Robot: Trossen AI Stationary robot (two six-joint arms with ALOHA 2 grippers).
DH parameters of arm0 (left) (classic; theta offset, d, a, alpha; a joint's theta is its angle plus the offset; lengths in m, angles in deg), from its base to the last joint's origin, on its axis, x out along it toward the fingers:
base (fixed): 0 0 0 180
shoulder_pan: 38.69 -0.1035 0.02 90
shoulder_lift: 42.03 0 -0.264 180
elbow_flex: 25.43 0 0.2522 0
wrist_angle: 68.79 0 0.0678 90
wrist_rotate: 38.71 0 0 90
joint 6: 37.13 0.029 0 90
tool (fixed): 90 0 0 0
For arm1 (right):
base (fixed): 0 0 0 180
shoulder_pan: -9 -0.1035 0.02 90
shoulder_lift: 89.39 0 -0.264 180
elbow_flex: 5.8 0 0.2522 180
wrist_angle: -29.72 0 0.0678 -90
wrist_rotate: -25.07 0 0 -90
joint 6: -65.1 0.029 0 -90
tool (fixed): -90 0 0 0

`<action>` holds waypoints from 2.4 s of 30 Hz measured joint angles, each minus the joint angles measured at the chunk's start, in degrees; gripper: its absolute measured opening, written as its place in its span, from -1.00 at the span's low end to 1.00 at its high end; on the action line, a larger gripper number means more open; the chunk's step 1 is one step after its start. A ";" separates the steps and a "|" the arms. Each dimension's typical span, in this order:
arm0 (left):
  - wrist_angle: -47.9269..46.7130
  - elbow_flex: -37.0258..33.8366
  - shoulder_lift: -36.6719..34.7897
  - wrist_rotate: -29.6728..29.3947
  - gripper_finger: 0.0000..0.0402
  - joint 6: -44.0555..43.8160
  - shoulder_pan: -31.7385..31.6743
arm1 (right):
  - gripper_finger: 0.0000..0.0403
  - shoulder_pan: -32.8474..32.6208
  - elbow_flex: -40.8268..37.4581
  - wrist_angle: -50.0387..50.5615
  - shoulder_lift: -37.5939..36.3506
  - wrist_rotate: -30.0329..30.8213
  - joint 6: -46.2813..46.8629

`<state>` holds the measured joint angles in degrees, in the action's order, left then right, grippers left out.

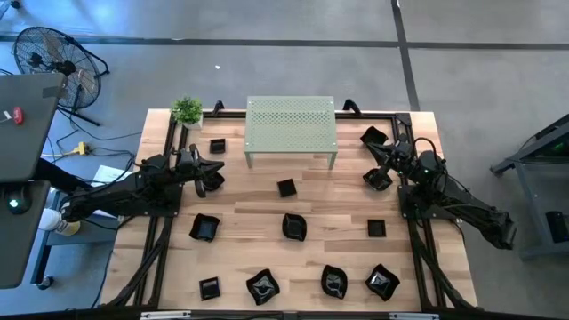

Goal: Pick & Place Mini shaped plates

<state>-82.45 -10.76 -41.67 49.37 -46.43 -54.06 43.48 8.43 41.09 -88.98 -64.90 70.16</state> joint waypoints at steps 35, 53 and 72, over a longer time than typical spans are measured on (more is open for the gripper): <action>9.98 9.63 15.68 -7.68 -1.00 -5.78 0.01 | -0.94 0.00 -0.01 -19.26 0.18 4.42 18.17; 8.61 10.22 17.92 -9.43 -1.00 -6.15 0.01 | -0.99 0.03 42.49 47.44 32.64 -6.18 7.91; 6.92 10.33 17.90 -9.82 -1.00 -5.99 0.01 | -0.61 -5.17 37.23 57.55 59.33 -7.84 6.60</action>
<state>-75.53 -0.43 -23.77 39.55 -52.42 -54.05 38.32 45.66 98.63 -29.65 -72.74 76.75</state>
